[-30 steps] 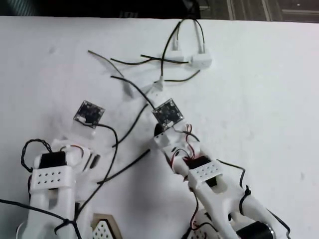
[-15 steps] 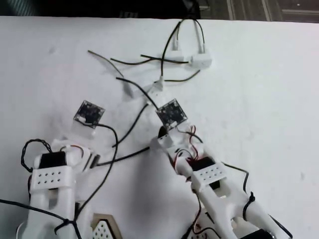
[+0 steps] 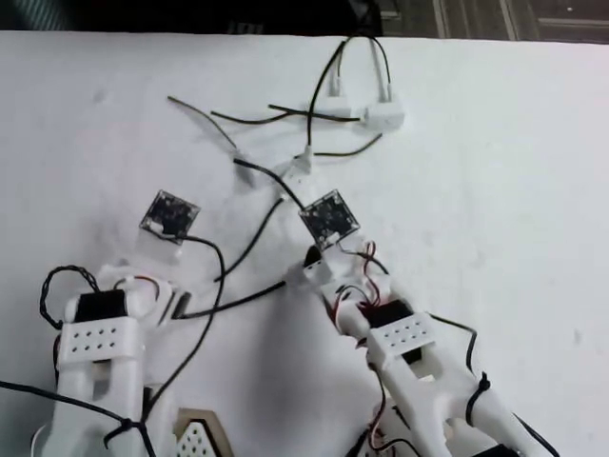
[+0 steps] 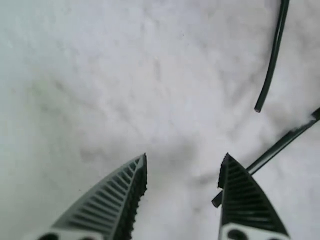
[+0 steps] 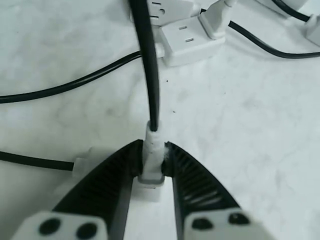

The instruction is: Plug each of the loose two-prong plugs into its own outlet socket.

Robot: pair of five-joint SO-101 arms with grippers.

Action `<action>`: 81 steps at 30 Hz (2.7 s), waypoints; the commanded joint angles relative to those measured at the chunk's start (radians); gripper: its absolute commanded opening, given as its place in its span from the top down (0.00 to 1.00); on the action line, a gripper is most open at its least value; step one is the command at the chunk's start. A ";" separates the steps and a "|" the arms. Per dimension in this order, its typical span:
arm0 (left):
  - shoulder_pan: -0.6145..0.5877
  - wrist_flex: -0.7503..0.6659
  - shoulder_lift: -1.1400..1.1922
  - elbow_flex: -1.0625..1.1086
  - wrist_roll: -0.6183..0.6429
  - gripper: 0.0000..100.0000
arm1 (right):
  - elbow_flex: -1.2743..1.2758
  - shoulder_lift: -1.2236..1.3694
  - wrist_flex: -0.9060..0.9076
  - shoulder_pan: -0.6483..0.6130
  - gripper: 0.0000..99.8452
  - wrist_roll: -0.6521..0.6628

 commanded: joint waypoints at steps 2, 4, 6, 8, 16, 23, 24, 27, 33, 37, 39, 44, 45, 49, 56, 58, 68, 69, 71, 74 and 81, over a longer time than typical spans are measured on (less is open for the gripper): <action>0.019 -0.118 -0.018 -0.008 0.037 0.76 | -0.046 -0.013 0.022 0.010 0.98 -0.025; 0.028 -0.183 -0.018 -0.021 0.114 0.76 | -0.077 -0.013 0.027 0.012 0.98 -0.075; 0.030 -0.239 -0.018 -0.038 0.189 0.76 | -0.120 -0.013 0.068 0.010 0.98 -0.097; 0.045 -0.288 -0.018 -0.060 0.245 0.76 | -0.169 -0.013 0.131 0.007 0.98 -0.101; 0.188 -0.400 -0.018 -0.143 0.422 0.76 | -0.222 -0.277 0.346 -0.064 0.98 -0.161; 0.314 -0.428 -0.018 -0.187 0.508 0.76 | -0.209 -0.575 0.555 -0.219 0.98 -0.163; 0.331 -0.428 -0.018 -0.187 0.506 0.76 | -0.201 -0.588 0.562 -0.232 0.98 -0.163; 0.374 -0.422 -0.018 -0.187 0.505 0.76 | -0.180 -0.588 0.561 -0.251 0.98 -0.163; 0.453 -0.379 -0.018 -0.189 0.500 0.76 | -0.173 -0.559 0.539 -0.251 0.98 -0.163; 0.490 -0.339 -0.018 -0.190 0.500 0.76 | -0.173 -0.530 0.538 -0.251 0.98 -0.163; 0.504 -0.327 -0.018 -0.190 0.499 0.76 | -0.173 -0.513 0.519 -0.249 0.98 -0.163; 0.519 -0.316 -0.019 -0.192 0.497 0.76 | -0.173 -0.472 0.504 -0.246 0.98 -0.163; 0.522 -0.310 -0.021 -0.192 0.496 0.76 | -0.173 -0.466 0.504 -0.246 0.98 -0.163; 0.573 -0.224 -0.130 -0.183 0.423 0.76 | -0.173 -0.460 0.504 -0.245 0.98 -0.163; 0.647 -0.189 -0.437 -0.020 0.408 0.76 | -0.173 -0.460 0.504 -0.245 0.98 -0.163; 0.644 -0.187 -0.509 0.006 0.413 0.76 | -0.173 -0.463 0.507 -0.245 0.98 -0.163; 0.360 -0.181 -0.541 0.003 0.416 0.76 | -0.180 -0.460 0.513 -0.122 0.98 -0.158; 0.334 -0.180 -0.541 0.003 0.416 0.76 | -0.180 -0.458 0.513 -0.105 0.98 -0.155; 0.286 -0.180 -0.541 0.003 0.416 0.76 | -0.183 -0.458 0.532 -0.082 0.98 -0.153; 0.217 -0.178 -0.541 0.009 0.416 0.76 | -0.210 -0.443 0.585 -0.070 0.98 -0.153; 0.059 -0.106 -0.539 0.035 0.410 0.76 | -0.365 -0.142 0.636 0.002 0.98 -0.201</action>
